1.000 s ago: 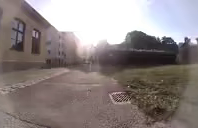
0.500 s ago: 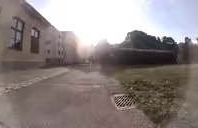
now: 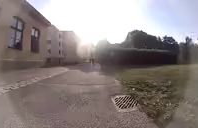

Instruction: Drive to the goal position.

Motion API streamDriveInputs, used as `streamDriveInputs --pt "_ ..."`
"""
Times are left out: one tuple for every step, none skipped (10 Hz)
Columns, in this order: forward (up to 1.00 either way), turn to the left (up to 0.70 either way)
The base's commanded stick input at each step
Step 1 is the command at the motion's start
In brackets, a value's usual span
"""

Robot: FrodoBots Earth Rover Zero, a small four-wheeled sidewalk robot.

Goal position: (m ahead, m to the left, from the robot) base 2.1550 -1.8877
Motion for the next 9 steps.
streamDriveInputs --pt "0.44 0.03" --pt "0.44 0.03" --pt "0.44 0.03" --pt "0.44 0.03" --pt "0.44 0.03" --pt "0.44 0.03" --pt "0.44 0.03" --pt "0.44 0.03" --pt "0.44 0.03"
